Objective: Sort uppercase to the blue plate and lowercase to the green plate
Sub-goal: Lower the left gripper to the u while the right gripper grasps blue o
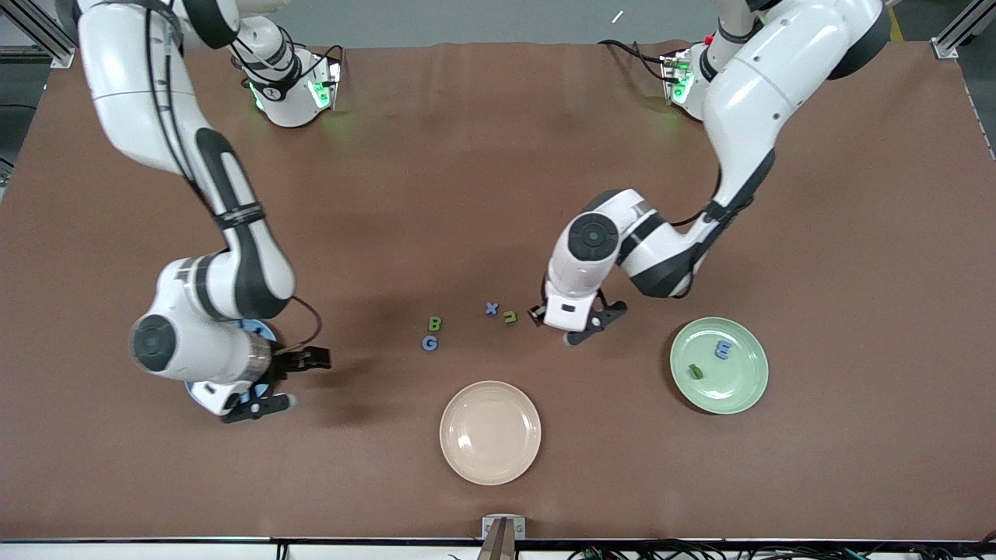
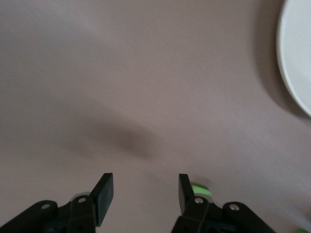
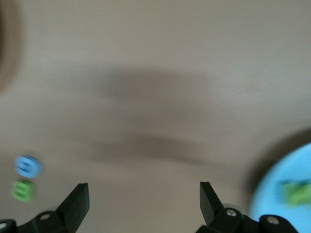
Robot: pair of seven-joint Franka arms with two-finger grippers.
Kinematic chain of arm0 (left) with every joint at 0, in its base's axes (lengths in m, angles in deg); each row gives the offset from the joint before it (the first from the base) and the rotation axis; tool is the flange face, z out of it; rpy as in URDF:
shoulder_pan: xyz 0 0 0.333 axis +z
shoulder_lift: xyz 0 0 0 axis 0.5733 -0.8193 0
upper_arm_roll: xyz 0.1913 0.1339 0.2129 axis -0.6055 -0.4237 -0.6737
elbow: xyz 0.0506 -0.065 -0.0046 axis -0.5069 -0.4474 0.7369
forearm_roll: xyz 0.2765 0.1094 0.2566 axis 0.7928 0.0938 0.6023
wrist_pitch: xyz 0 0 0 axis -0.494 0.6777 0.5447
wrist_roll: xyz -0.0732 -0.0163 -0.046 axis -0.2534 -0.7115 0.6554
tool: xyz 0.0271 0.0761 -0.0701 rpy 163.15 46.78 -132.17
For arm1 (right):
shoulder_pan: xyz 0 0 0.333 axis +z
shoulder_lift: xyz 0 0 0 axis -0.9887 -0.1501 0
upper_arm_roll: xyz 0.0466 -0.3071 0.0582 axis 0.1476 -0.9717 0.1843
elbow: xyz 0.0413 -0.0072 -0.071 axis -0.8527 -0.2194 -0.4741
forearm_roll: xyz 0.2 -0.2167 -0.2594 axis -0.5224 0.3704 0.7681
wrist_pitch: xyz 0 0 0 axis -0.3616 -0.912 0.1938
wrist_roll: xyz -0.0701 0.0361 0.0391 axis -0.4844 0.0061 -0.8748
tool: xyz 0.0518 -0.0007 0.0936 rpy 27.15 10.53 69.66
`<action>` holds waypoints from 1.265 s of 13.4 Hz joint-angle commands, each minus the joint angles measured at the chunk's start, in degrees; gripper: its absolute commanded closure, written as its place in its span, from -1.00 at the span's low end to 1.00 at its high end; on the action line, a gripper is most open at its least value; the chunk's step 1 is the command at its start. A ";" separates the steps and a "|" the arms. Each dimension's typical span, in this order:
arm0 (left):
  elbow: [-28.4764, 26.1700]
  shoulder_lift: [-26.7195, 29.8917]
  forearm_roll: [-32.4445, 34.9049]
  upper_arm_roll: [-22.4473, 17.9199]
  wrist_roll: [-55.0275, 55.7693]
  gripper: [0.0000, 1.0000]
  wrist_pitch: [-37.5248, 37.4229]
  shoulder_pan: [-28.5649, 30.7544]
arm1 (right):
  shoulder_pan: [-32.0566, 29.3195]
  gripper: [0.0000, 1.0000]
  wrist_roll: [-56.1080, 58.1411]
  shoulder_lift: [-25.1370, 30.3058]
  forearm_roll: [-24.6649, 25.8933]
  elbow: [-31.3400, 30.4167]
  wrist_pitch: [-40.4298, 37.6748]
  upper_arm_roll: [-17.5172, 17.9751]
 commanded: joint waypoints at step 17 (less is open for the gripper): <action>10.66 -6.12 -0.45 -9.94 -6.66 -0.07 2.19 -13.92 | 17.58 -0.30 -39.35 -7.08 9.54 -2.16 15.22 -1.04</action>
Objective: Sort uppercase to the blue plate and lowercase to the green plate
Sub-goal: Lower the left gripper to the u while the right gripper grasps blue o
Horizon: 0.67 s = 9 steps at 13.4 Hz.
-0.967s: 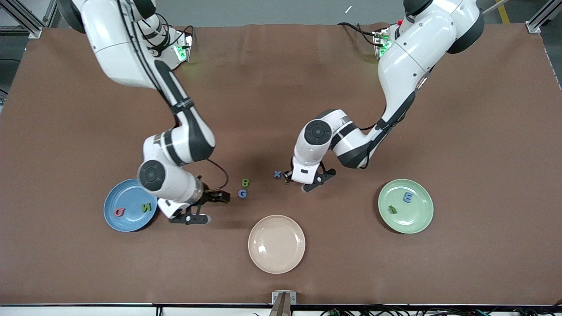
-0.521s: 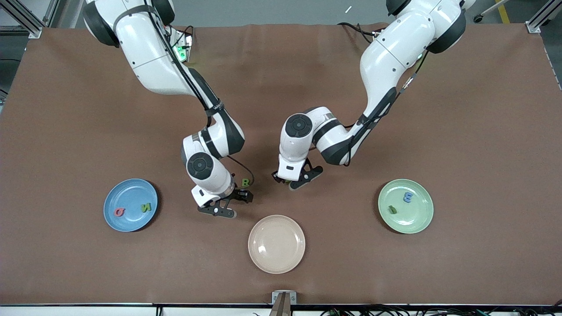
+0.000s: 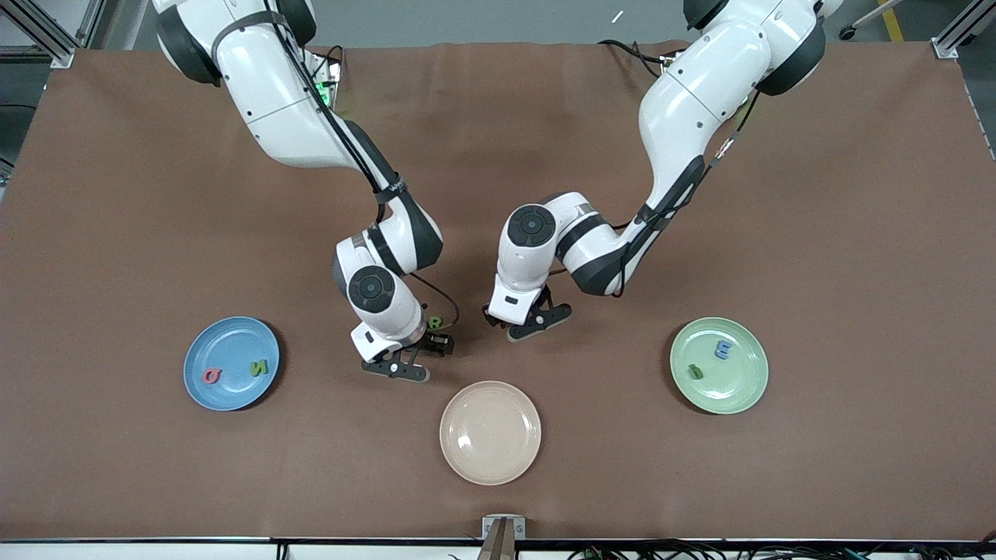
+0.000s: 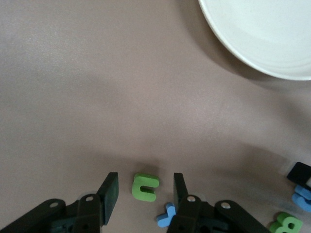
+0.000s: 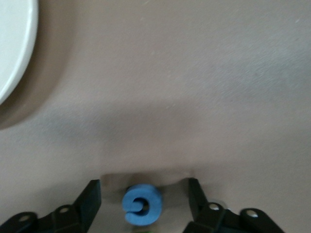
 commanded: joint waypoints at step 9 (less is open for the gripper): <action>3.87 -3.61 -0.26 -0.23 -3.12 -0.06 -0.39 -1.04 | 0.13 0.93 -1.48 1.14 1.47 -0.31 -0.72 -0.51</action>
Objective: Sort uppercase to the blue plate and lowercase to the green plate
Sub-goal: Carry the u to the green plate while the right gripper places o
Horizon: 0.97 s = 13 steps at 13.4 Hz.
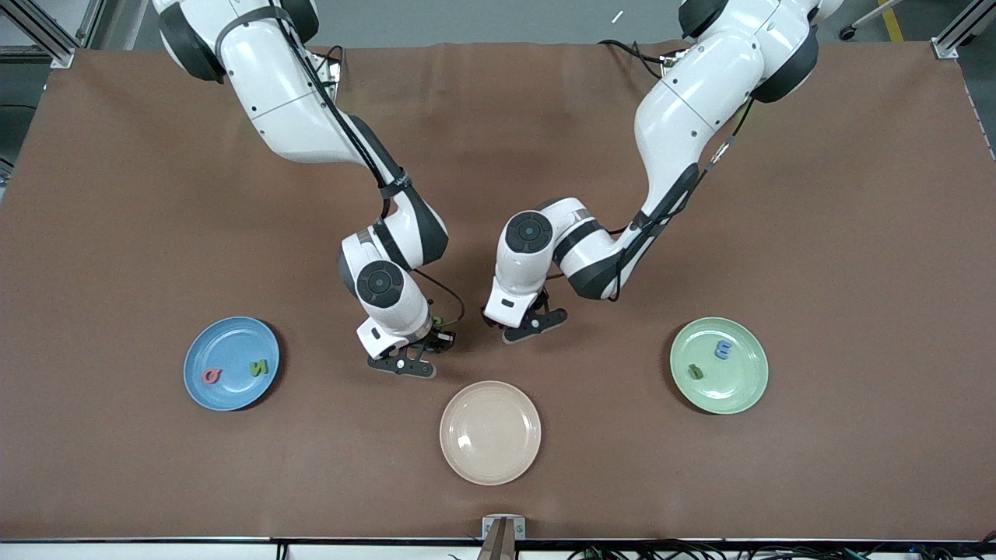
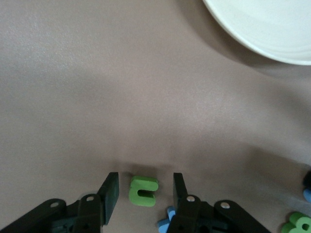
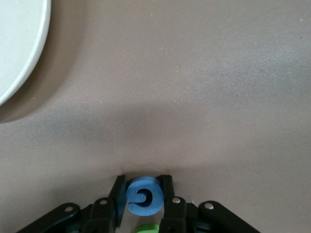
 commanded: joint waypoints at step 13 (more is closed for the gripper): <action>1.46 -3.50 0.36 -0.24 -2.79 0.58 -0.03 -1.12 | -28.37 0.78 49.34 3.31 0.54 3.57 -13.82 -1.70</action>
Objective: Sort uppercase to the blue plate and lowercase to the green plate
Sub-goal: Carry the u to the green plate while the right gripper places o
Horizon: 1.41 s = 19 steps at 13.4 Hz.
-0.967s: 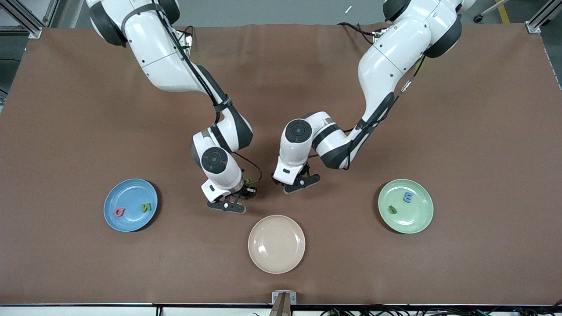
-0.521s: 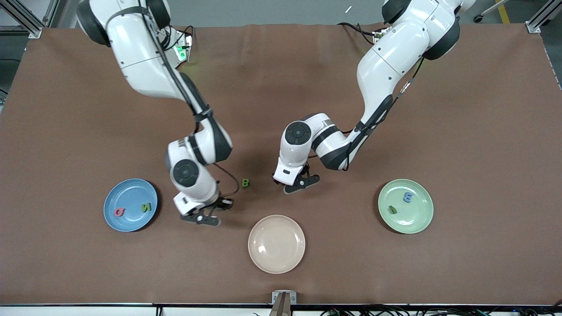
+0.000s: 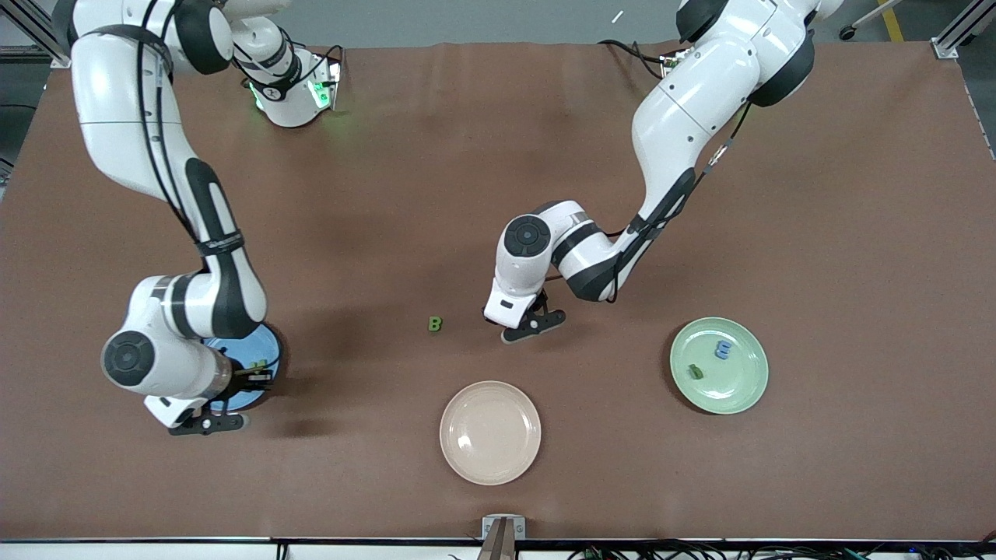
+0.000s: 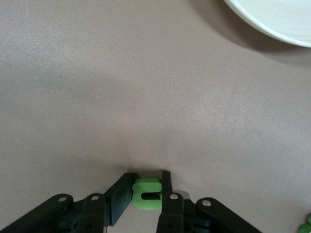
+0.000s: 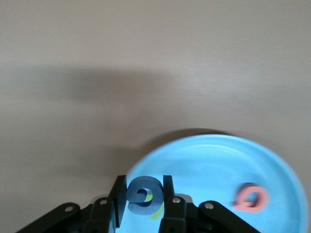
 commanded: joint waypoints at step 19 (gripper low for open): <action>-11.18 15.21 -0.11 6.35 -19.62 0.93 -17.97 30.46 | 8.16 -1.00 -26.05 3.94 0.04 -3.37 -5.17 9.45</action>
